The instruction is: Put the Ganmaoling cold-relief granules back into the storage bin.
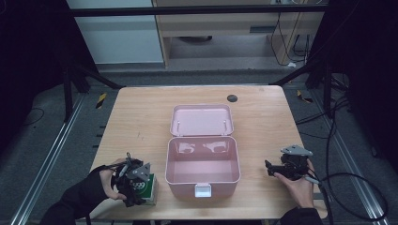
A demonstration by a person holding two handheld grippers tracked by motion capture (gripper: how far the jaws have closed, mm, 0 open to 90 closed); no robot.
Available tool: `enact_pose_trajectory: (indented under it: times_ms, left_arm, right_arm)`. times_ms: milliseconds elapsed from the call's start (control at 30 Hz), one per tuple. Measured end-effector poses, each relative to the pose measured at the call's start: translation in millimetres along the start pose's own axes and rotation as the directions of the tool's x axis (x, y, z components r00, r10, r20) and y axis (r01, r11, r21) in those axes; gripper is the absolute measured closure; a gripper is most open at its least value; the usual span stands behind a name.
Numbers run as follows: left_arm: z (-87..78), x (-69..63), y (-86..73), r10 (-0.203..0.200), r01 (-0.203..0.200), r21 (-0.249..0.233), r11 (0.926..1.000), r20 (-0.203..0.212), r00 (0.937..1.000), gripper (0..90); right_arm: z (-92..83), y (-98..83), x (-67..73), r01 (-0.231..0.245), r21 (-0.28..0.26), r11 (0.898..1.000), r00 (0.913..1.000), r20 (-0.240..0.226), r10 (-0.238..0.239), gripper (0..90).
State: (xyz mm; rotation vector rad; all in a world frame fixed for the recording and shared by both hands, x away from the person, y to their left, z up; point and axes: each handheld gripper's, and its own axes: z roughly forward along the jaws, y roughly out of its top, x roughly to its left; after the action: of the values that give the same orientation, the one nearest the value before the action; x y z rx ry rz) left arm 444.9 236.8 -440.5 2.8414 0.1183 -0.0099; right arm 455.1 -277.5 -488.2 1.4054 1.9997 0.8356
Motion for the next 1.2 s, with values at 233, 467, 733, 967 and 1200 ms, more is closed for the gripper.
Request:
enact_pose_trajectory:
  times_ms: [233,467,733,967,1200]
  left_arm:
    - [4.2,0.8,0.6,0.014,-0.015,0.018,0.9997,0.013,0.9998,7.9]
    - [2.9,-0.2,0.6,0.028,-0.029,0.016,0.9995,0.013,0.9995,12.3]
    - [-3.6,-2.2,3.2,0.036,-0.037,0.021,0.9991,0.017,0.9992,13.8]
    - [-20.4,-2.3,6.4,0.030,-0.030,0.020,0.9993,-0.002,0.9995,13.8]
    - [-40.3,-4.1,9.0,-0.001,0.001,0.002,1.0000,-0.012,0.9999,13.9]
  right_arm:
    - [0.0,0.1,0.4,-0.003,0.002,1.000,1.0000,-0.003,0.003,3.5]
    - [0.1,0.1,0.1,0.000,0.003,1.000,1.0000,-0.001,0.000,3.5]
    - [-0.1,0.2,-0.3,0.001,-0.001,1.000,1.0000,-0.002,-0.001,3.5]
    - [-0.3,0.2,-0.5,0.002,-0.003,1.000,1.0000,-0.002,-0.002,3.5]
    - [-0.9,0.4,-0.4,-0.004,-0.005,1.000,1.0000,-0.005,0.004,3.5]
